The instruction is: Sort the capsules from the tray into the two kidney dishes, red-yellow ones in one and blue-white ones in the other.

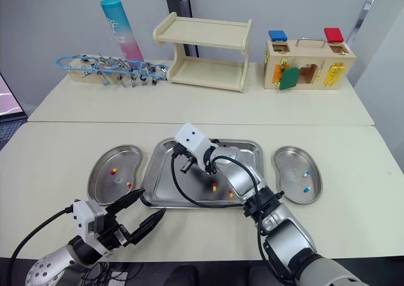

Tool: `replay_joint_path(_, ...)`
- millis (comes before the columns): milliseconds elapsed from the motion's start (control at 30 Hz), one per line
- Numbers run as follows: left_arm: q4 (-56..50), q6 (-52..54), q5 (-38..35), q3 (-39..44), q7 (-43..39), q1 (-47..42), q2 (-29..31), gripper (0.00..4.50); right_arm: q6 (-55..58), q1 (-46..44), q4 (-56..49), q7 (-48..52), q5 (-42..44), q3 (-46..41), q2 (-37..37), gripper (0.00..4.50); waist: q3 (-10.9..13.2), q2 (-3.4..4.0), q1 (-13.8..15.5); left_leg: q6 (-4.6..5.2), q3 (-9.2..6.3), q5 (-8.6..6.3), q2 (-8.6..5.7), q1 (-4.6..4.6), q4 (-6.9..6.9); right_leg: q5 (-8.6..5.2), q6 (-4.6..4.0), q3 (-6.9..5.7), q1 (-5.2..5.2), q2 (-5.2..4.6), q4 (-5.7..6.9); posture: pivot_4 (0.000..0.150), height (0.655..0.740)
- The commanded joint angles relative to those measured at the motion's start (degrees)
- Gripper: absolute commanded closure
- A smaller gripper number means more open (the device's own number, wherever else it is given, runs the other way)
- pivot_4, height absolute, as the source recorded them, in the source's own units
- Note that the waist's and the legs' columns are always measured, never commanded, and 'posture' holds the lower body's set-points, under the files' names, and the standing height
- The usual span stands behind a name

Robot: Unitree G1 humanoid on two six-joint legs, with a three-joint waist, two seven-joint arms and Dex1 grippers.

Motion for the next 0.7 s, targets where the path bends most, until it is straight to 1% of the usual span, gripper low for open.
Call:
replay_joint_path(33,-2.09,-0.28,-0.56,0.11,-0.06,0.13,0.62,0.00,0.46,0.08,-4.09,2.64,0.13,0.26,-2.29,4.47,0.00,0.00,0.01,0.00,0.00,0.00,0.00,0.00,0.00,0.00,0.00,0.00,0.00,0.00,-0.01,0.150,0.7400)
replay_joint_path(133,-2.05,-0.30,-0.63,0.04,-0.16,0.12,0.68,0.00,1.68,0.94,-5.29,3.85,0.04,0.98,-4.10,3.85,0.00,0.00,0.00,0.00,0.00,0.00,0.00,0.00,-0.01,0.00,0.00,0.00,0.00,0.00,-0.01,0.150,0.7400)
replay_joint_path(300,-1.43,-0.75,-0.67,0.09,-0.93,0.22,0.83,0.00,3.68,0.81,-4.27,5.34,-1.16,3.53,-5.11,2.33,0.00,0.00,-0.07,0.00,0.01,0.00,0.00,0.00,-0.04,0.00,-0.01,0.01,-0.01,0.00,-0.01,0.150,0.7400)
replay_joint_path(700,1.43,-3.33,0.31,0.30,-3.23,1.03,0.19,0.00,1.73,-2.07,5.90,4.59,-2.40,3.38,-1.91,2.33,0.00,0.00,-0.07,0.00,0.02,0.00,0.00,0.00,-0.07,0.00,-0.01,0.01,-0.04,0.00,-0.02,0.150,0.7400)
